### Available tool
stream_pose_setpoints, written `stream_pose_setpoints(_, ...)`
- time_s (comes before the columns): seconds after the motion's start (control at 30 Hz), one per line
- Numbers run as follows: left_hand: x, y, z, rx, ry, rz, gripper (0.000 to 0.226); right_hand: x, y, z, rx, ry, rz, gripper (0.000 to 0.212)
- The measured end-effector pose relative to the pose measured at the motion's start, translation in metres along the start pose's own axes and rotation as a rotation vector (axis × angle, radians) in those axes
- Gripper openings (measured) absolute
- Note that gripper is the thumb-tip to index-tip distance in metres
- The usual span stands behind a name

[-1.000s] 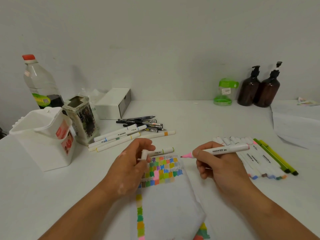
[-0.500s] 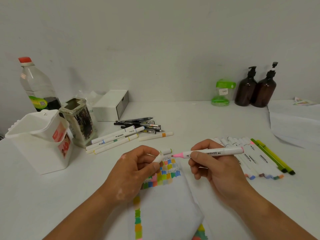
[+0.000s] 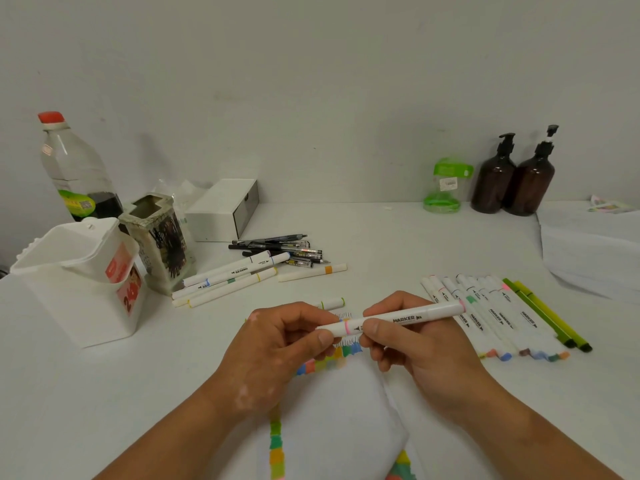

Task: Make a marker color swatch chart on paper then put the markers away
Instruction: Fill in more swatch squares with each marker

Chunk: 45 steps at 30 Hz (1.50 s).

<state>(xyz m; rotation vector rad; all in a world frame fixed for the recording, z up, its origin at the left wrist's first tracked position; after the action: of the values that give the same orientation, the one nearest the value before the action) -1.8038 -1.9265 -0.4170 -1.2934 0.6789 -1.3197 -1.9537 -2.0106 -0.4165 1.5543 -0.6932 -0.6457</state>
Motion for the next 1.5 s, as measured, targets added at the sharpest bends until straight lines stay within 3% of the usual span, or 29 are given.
stream_pose_setpoints(0.4, 0.000, -0.005, 0.003, -0.003, 0.039, -0.036, 0.018, -0.003, 0.003, -0.005, -0.056, 0.007, 0.033, 0.006)
stream_pose_setpoints(0.5, 0.004, -0.005, 0.011, 0.063, -0.004, -0.043, 0.020, -0.004, 0.012, -0.005, -0.039, 0.113, 0.042, 0.023)
stream_pose_setpoints(0.6, 0.005, 0.002, 0.026, 0.083, -0.085, -0.007, 0.021, -0.006, 0.012, -0.003, 0.065, 0.252, -0.049, 0.047)
stream_pose_setpoints(0.67, 0.004, 0.005, 0.029, 0.133, -0.081, -0.003, 0.021, -0.007, 0.005, -0.003, 0.019, 0.250, -0.136, 0.053)
stream_pose_setpoints(0.77, 0.002, 0.007, 0.022, 0.189, -0.047, 0.002, 0.022, -0.008, -0.008, -0.008, -0.427, 0.183, -0.178, 0.030)
stream_pose_setpoints(0.87, 0.004, 0.005, 0.022, 0.409, -0.062, -0.066, 0.022, -0.005, -0.014, -0.012, -0.772, 0.104, -0.129, 0.015)
stream_pose_setpoints(0.93, 0.006, 0.004, 0.035, 0.594, -0.175, -0.115, 0.018, 0.000, -0.005, 0.004, -0.856, -0.086, -0.065, 0.011)
stream_pose_setpoints(1.03, 0.005, 0.013, 0.063, 0.790, -0.376, -0.038, 0.021, 0.003, 0.007, 0.041, -0.971, -0.378, -0.081, 0.009)
stream_pose_setpoints(1.1, 0.009, 0.025, 0.068, 0.858, -0.348, 0.016, 0.022, 0.005, 0.007, 0.057, -1.133, -0.473, -0.136, 0.011)
stream_pose_setpoints(1.23, 0.015, 0.039, 0.063, 0.927, -0.211, 0.074, 0.025, 0.006, 0.001, 0.069, -1.326, -0.528, -0.212, 0.018)
stream_pose_setpoints(1.4, 0.016, 0.039, 0.061, 0.931, -0.192, 0.091, 0.024, 0.008, -0.001, 0.078, -1.371, -0.567, -0.219, 0.019)
stream_pose_setpoints(1.5, 0.014, 0.034, 0.064, 0.872, -0.262, 0.089, 0.021, 0.010, 0.002, 0.086, -1.382, -0.607, -0.192, 0.020)
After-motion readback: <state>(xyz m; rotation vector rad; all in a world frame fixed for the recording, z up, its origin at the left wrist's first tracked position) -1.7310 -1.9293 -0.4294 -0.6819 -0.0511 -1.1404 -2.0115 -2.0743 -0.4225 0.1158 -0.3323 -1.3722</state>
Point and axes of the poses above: each hand's wrist, its own x-axis towards the middle knuckle, its own z-axis out of the back of the hand, y = z × x, the point moved 9 cm from there along x, towards the middle knuckle, and after that the axes turned 8 degrees about -z, right-handed, at the moved point
